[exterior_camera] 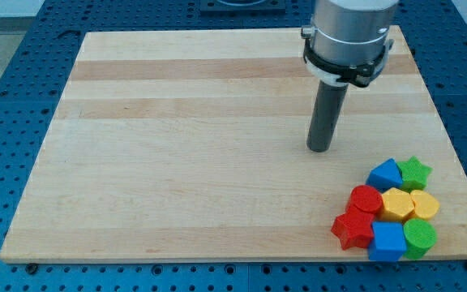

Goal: Move your arm towards red star

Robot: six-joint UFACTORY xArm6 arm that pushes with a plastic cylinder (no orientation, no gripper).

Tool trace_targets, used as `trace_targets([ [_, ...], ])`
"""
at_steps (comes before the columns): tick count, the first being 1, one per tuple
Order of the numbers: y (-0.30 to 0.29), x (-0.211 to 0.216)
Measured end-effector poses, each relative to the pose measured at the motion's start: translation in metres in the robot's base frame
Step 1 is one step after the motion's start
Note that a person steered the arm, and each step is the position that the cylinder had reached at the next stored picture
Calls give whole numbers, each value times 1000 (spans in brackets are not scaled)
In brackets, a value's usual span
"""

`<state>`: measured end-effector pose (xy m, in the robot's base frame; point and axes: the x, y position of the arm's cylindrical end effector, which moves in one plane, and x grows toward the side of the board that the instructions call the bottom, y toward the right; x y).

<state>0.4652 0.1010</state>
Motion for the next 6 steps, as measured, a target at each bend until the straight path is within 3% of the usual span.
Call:
trace_targets([
  [3, -28, -12],
  [5, -175, 0],
  [6, -219, 44],
])
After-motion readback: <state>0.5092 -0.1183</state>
